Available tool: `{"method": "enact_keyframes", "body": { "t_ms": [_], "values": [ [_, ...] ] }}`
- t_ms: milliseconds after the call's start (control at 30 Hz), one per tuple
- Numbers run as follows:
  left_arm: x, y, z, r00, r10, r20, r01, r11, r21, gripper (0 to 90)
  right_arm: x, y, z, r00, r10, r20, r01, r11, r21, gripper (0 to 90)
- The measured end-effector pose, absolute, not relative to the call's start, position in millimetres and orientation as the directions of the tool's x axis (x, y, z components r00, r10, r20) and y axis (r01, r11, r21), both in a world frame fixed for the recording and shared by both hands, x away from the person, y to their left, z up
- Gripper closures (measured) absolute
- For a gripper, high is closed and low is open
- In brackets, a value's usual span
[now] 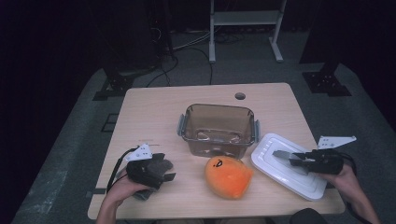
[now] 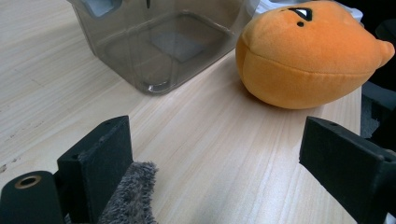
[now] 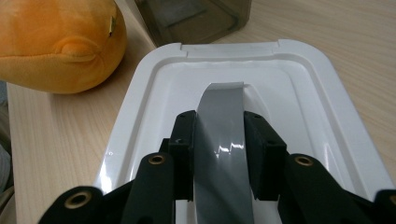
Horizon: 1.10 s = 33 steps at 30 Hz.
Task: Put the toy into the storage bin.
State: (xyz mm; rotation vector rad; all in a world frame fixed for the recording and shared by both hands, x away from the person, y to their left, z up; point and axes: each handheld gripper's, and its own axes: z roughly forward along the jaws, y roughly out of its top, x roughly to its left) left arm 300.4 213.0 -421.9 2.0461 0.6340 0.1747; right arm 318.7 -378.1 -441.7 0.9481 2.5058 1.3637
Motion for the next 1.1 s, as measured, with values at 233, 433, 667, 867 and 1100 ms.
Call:
{"method": "enact_keyframes", "body": {
  "t_ms": [233, 433, 667, 867, 1100],
  "values": [
    [300.3, 212.8, -422.1, 0.856, 0.500, -0.129, 0.367, -0.413, 0.834, 8.8, 317.9, -375.3, -447.8, -0.792, 0.584, 0.180, 0.472, 0.398, 0.787, 65.7],
    [300.2, 212.8, -421.8, 0.857, 0.499, -0.128, 0.366, -0.414, 0.834, 8.8, 316.8, -374.7, -452.9, -0.790, 0.585, 0.184, 0.479, 0.402, 0.781, 65.6],
    [300.0, 212.6, -421.7, 0.857, 0.499, -0.129, 0.366, -0.414, 0.834, 8.8, 316.6, -374.0, -455.8, -0.790, 0.585, 0.186, 0.482, 0.404, 0.777, 65.4],
    [300.0, 212.6, -422.1, 0.857, 0.499, -0.129, 0.366, -0.414, 0.834, 8.8, 315.7, -375.1, -454.7, -0.788, 0.585, 0.194, 0.479, 0.385, 0.789, 64.9],
    [299.6, 212.8, -421.7, 0.858, 0.498, -0.129, 0.365, -0.413, 0.835, 8.8, 316.0, -376.0, -448.2, -0.780, 0.593, 0.198, 0.484, 0.373, 0.791, 53.8]
  ]
}}
